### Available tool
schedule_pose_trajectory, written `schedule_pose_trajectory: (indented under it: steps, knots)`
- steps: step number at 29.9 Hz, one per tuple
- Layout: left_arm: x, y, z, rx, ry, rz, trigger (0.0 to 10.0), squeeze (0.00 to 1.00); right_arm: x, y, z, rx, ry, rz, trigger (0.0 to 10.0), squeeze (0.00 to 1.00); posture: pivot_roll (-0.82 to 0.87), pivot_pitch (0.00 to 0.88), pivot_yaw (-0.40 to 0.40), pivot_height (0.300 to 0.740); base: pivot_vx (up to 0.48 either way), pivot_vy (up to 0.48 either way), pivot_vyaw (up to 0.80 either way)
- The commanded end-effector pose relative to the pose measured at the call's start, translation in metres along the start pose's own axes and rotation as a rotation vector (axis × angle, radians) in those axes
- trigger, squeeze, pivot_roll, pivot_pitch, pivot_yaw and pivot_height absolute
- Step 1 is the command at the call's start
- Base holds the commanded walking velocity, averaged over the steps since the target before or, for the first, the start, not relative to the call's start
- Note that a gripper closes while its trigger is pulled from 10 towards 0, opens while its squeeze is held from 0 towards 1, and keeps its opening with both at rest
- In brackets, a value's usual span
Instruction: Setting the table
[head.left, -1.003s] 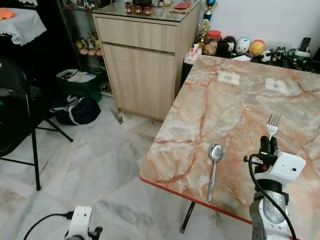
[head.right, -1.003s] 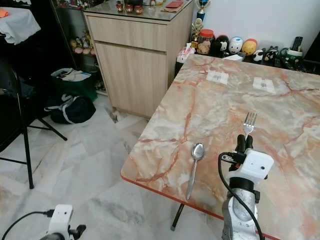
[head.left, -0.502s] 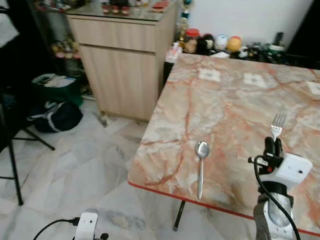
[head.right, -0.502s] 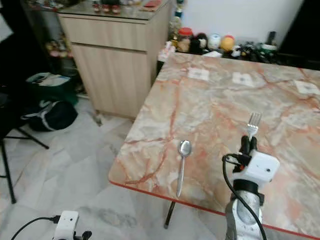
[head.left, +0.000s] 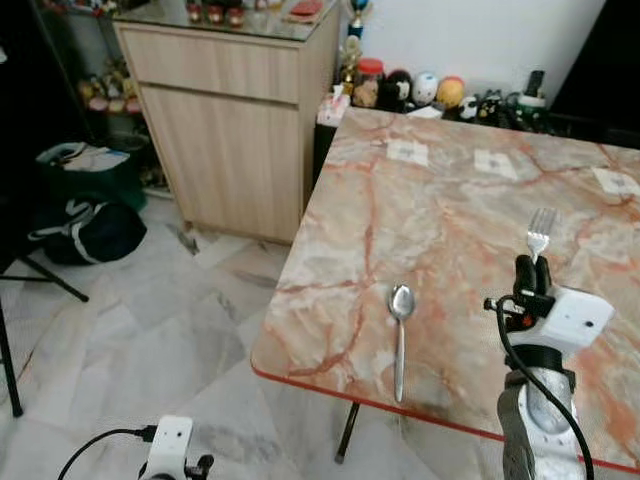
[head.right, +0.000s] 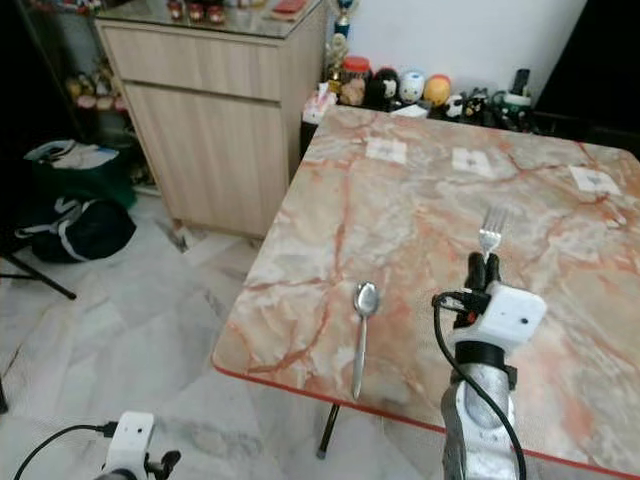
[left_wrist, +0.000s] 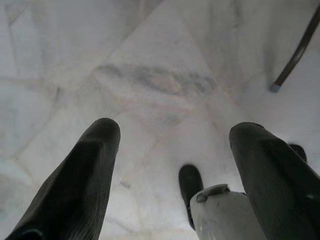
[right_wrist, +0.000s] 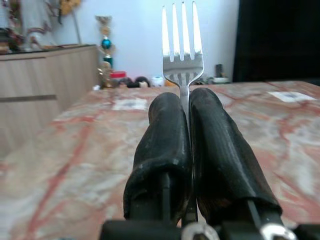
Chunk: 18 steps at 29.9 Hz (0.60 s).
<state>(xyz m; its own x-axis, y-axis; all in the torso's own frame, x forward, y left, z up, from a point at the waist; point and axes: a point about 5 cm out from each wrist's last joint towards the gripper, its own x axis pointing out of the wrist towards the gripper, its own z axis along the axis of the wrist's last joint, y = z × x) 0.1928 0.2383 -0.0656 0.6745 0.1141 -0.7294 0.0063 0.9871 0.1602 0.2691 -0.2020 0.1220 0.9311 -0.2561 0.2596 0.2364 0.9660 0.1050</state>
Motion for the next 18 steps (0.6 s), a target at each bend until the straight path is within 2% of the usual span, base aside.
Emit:
schedule_pose_trajectory:
  steps: [1, 5, 12, 18]
  knots:
    - [-0.001, 0.001, -0.003, 0.0, 0.009, 0.006, 10.0, 0.0, 0.002, 0.0, 0.001, -0.003, -0.002, 0.001, 10.0, 0.0, 0.13, 0.0, -0.063, 0.74, 0.0, 0.0, 0.0]
    - [0.0, 0.0, 0.001, 0.003, -0.003, 0.005, 10.0, 0.0, 0.004, 0.001, 0.0, 0.012, 0.007, -0.012, 10.0, 0.0, 0.13, 0.001, -0.057, 0.74, 0.0, 0.0, 0.0]
    - [0.0, 0.003, -0.001, 0.042, 0.012, -0.005, 10.0, 0.0, -0.008, 0.006, -0.005, 0.029, 0.032, -0.012, 10.0, 0.0, 0.11, 0.0, -0.034, 0.74, 0.0, -0.034, -0.71]
    - [0.001, 0.007, 0.004, 0.044, 0.005, 0.007, 10.0, 0.0, -0.007, 0.008, -0.004, 0.033, 0.011, -0.015, 10.0, 0.0, 0.12, 0.0, -0.04, 0.74, 0.0, -0.081, 0.0]
